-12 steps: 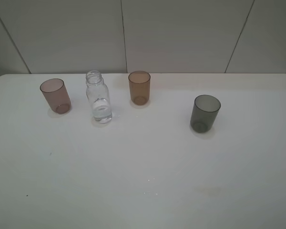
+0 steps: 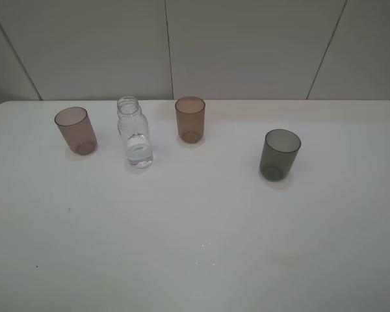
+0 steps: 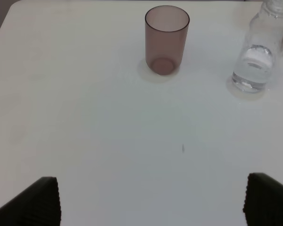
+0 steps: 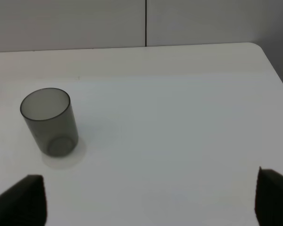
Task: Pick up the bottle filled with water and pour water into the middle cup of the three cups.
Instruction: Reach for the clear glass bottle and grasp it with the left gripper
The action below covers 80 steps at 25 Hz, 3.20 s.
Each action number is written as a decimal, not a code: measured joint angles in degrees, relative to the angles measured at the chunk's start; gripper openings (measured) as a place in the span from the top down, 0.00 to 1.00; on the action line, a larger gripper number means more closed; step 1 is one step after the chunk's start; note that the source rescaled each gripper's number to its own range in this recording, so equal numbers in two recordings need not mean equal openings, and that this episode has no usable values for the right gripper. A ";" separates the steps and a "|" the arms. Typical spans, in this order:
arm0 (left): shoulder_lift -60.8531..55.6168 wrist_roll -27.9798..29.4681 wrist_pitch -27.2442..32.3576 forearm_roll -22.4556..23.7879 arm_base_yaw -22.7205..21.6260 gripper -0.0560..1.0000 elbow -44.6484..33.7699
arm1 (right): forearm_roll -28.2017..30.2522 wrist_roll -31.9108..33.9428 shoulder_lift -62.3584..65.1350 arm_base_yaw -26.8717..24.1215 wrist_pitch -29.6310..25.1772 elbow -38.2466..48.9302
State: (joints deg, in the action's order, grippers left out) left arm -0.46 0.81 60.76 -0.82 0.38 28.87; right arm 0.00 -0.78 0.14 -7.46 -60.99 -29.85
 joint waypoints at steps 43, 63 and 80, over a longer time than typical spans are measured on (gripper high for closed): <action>47.90 -37.05 -29.36 -37.53 2.44 0.00 1.32 | 0.00 0.00 0.00 0.00 0.00 0.00; 88.64 -27.66 -97.23 -37.07 34.39 0.00 -5.43 | 0.00 0.00 0.00 0.00 0.00 0.00; 111.02 -7.89 -129.15 -22.19 34.65 0.00 -5.61 | 0.00 0.00 0.00 0.00 0.00 0.00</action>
State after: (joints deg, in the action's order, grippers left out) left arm 110.56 -7.08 -68.39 -23.01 35.03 23.27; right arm 0.00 -0.78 0.14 -7.46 -60.99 -29.85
